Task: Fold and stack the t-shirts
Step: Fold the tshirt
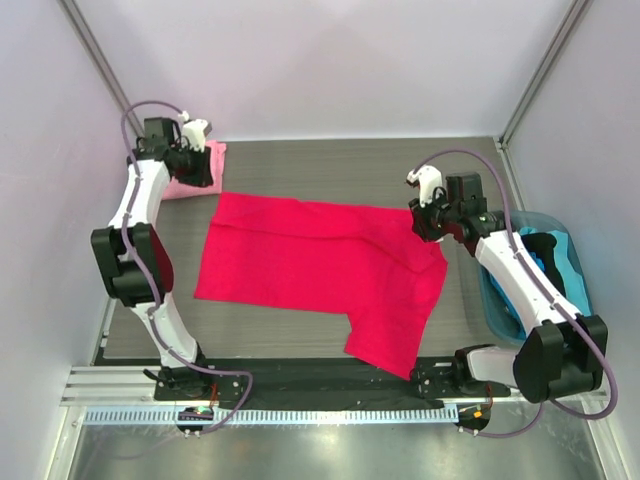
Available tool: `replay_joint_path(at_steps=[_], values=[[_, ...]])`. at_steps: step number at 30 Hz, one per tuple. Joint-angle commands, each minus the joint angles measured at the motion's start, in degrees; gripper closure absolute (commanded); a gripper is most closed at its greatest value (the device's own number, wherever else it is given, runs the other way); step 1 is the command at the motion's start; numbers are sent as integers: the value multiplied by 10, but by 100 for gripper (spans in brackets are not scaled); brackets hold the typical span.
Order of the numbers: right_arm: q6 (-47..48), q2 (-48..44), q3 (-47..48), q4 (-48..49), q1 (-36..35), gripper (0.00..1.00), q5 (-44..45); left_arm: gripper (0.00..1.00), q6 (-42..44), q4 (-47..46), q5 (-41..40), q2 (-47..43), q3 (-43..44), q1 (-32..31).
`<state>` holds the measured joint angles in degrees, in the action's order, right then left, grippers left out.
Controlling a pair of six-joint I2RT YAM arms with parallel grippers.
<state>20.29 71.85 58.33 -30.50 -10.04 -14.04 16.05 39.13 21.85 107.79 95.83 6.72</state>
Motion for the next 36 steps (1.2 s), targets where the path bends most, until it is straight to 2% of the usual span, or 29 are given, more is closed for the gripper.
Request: replay_joint_path(at_steps=[1, 10, 25, 36], values=[[-10, 26, 8, 20, 0, 70, 9, 71, -6, 19, 2, 52, 63, -30], [15, 138, 34, 50, 20, 70, 2, 80, -8, 23, -5, 135, 92, -51], [20, 312, 149, 64, 21, 67, -53, 80, 14, 21, -37, 160, 36, -50], [29, 373, 179, 53, 21, 66, -71, 80, 21, 21, -66, 168, 34, -51]])
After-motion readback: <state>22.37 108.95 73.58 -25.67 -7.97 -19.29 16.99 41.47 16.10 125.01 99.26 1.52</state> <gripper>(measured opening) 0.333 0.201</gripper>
